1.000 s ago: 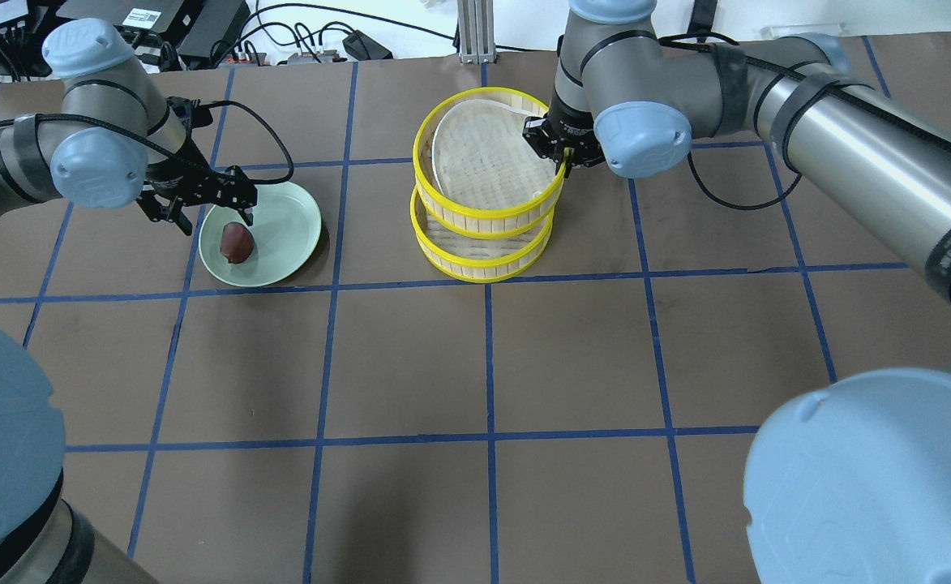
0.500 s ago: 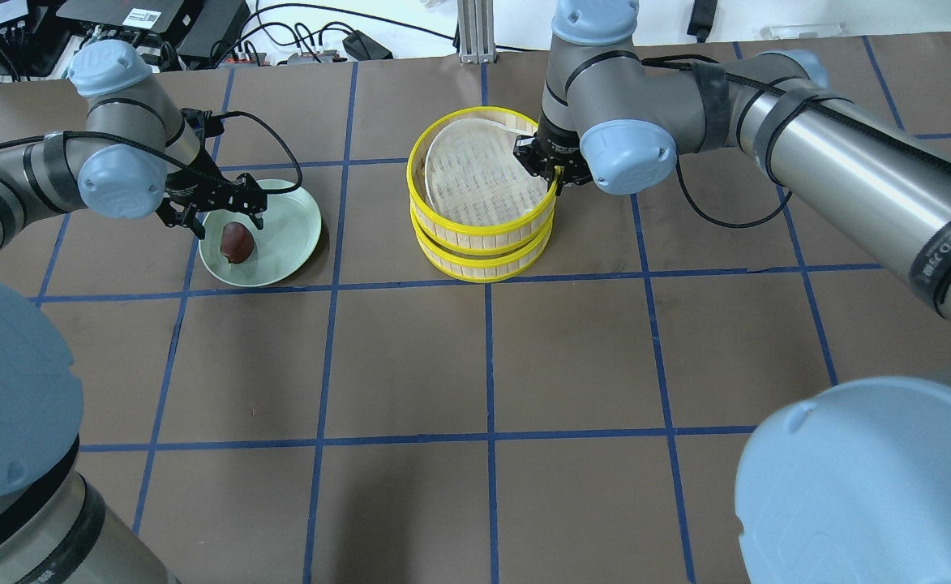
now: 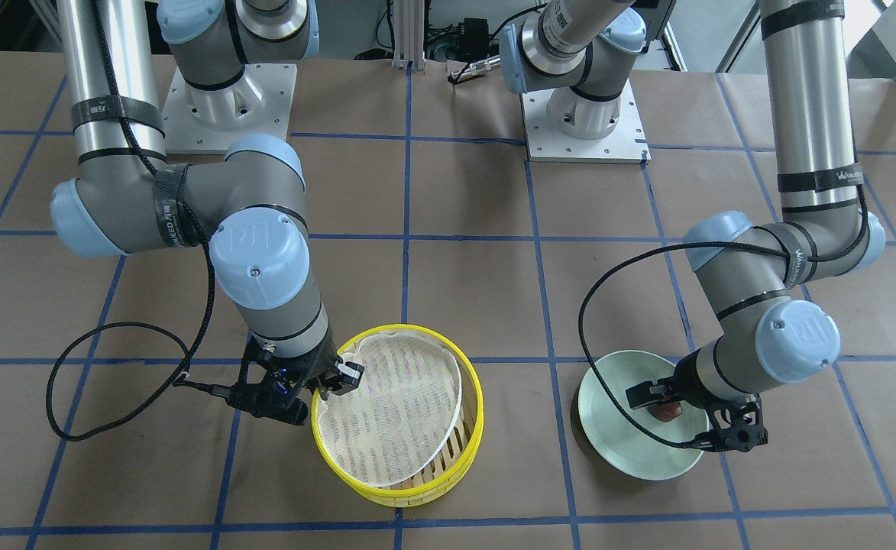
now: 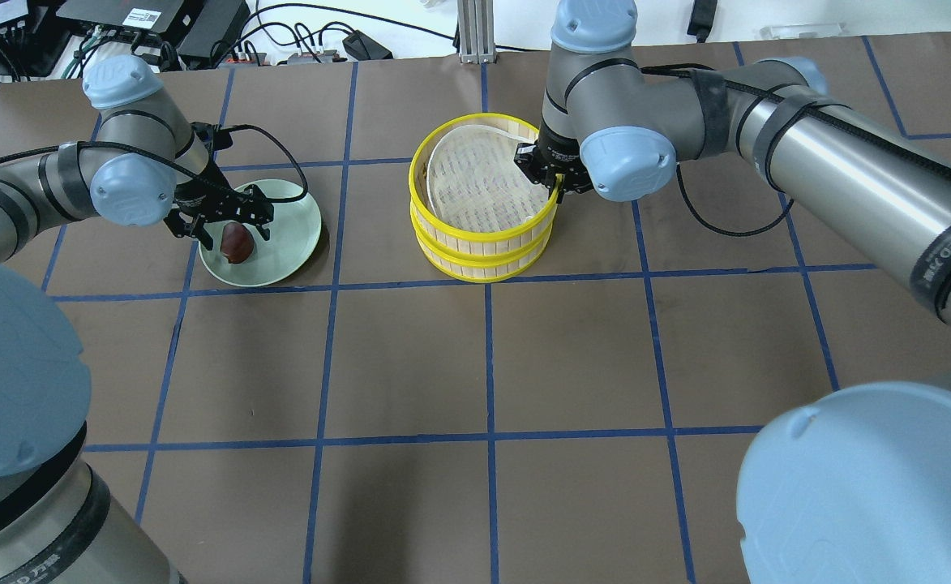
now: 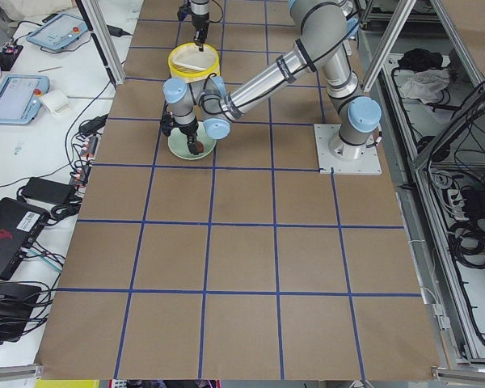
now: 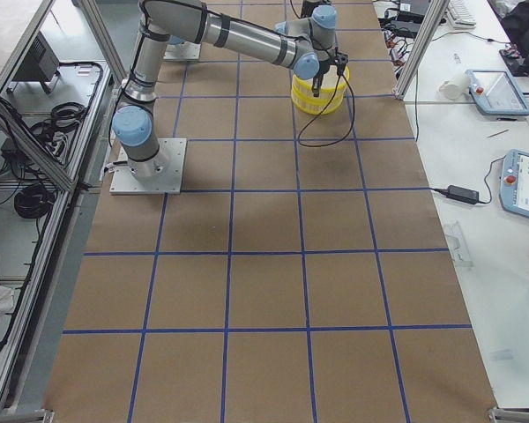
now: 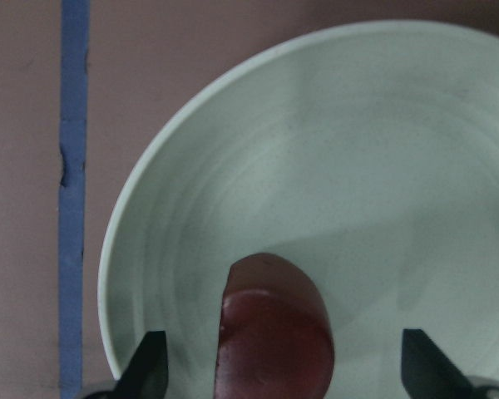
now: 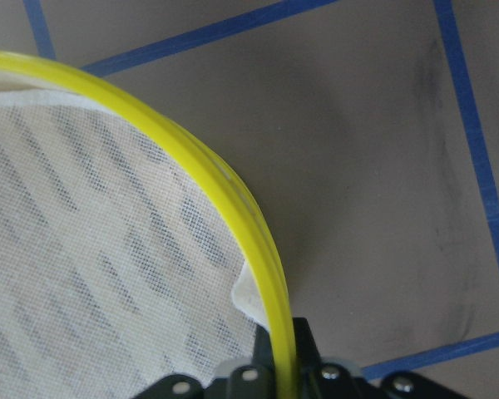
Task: Place buns in different layers of steamer
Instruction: 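Grasp and lift the dark red bun from the plate with the left gripper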
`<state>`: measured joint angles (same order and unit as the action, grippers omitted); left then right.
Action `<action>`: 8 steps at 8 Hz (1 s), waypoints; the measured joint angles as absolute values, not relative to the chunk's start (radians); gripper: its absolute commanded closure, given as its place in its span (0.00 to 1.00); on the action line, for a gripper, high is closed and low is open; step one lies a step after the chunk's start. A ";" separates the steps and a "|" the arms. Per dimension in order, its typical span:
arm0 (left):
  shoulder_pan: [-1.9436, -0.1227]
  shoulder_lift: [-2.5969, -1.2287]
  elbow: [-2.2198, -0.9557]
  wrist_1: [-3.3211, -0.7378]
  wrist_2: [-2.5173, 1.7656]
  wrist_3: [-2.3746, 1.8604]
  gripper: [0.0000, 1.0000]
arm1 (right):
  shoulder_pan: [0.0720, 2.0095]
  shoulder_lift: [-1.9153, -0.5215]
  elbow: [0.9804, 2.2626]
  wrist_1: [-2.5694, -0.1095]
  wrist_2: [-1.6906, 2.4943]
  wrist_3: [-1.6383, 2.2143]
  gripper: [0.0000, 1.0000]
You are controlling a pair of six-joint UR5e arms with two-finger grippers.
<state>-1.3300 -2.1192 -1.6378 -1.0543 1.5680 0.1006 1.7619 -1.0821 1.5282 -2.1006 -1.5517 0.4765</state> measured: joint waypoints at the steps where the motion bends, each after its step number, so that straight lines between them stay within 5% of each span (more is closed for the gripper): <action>1: -1.330 -2.120 -1.639 -1.055 1.567 0.101 0.16 | 1.763 -1.083 1.530 -2.100 -1.551 0.477 1.00; 4: -1.330 -2.121 -1.647 -1.062 1.569 0.094 0.47 | 1.770 -1.084 1.531 -2.104 -1.546 0.478 1.00; 5: -1.330 -2.122 -1.648 -1.063 1.568 0.091 0.81 | 1.773 -1.083 1.531 -2.105 -1.545 0.479 1.00; 6: -1.330 -2.123 -1.650 -1.064 1.568 0.091 1.00 | 1.774 -1.082 1.532 -2.105 -1.545 0.479 0.97; 8: -1.330 -2.121 -1.647 -1.063 1.565 0.087 1.00 | 1.775 -1.083 1.540 -2.104 -1.547 0.479 0.59</action>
<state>-1.3300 -2.1215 -1.6473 -1.0627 1.5650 0.0872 1.7747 -1.0830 1.5401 -2.1042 -1.5474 0.4786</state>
